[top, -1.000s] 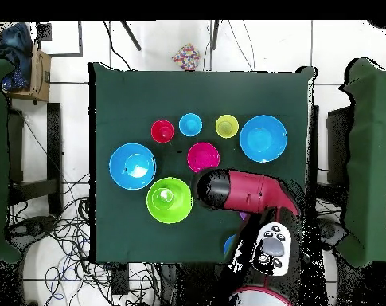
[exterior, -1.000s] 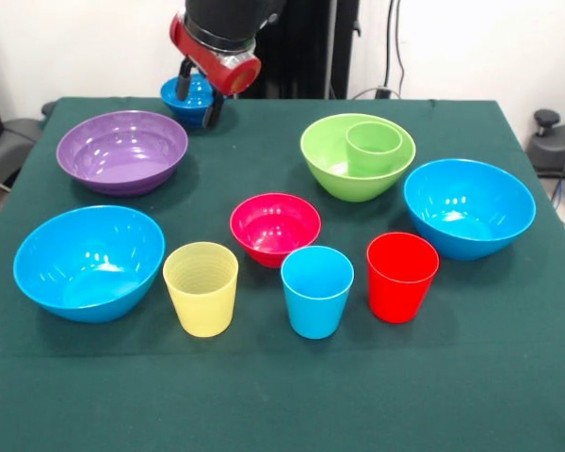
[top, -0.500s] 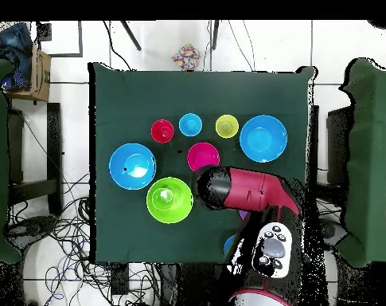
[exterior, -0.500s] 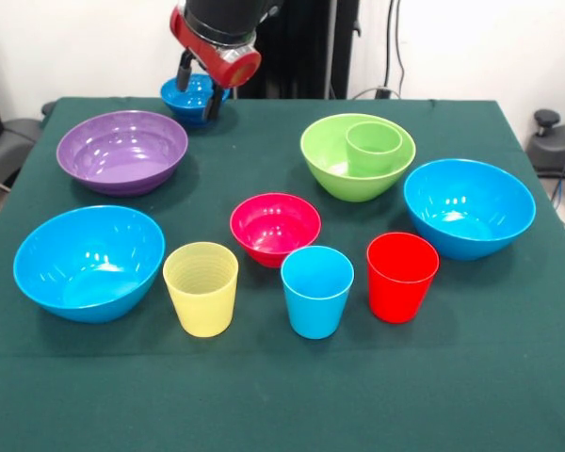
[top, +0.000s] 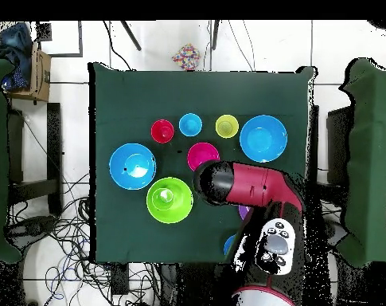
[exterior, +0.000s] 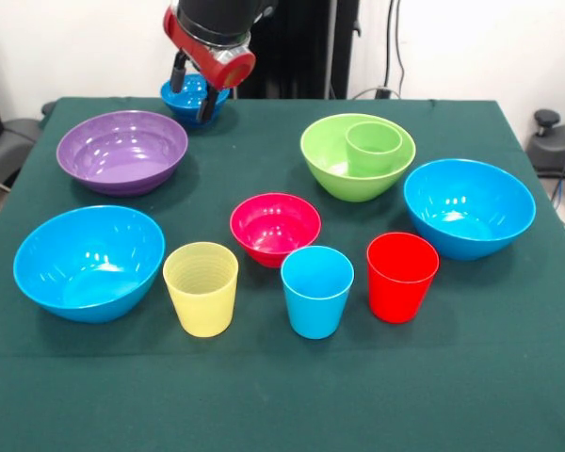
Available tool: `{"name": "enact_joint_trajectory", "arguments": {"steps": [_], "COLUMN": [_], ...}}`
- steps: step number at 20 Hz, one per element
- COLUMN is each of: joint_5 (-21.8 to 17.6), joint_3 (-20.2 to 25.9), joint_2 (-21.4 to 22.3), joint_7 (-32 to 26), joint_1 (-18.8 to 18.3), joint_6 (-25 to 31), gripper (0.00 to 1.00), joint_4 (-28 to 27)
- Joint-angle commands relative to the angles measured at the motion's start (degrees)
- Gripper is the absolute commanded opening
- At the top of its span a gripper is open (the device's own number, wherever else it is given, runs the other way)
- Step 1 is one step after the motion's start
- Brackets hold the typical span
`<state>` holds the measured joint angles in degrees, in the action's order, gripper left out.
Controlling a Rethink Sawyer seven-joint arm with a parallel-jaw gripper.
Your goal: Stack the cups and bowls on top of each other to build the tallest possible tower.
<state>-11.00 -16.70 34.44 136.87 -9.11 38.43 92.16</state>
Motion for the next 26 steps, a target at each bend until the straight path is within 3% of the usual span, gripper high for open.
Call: {"name": "enact_joint_trajectory", "arguments": {"steps": [1,7,20,26], "joint_5": [-0.45,0.74,2.8,4.71], "joint_3": [7.28,7.64,4.76,4.53], "joint_2": [-3.36,-4.94,-8.87,-9.69], "joint_7": [-3.15,-1.89,6.01,7.25], "joint_1": [0.24,0.85,5.97,6.74], "joint_6": [6.28,9.39,15.6,14.74], "gripper": [1.0,1.0,1.0,1.0], "joint_4": [-5.72,-8.28,-14.64,-15.26]}}
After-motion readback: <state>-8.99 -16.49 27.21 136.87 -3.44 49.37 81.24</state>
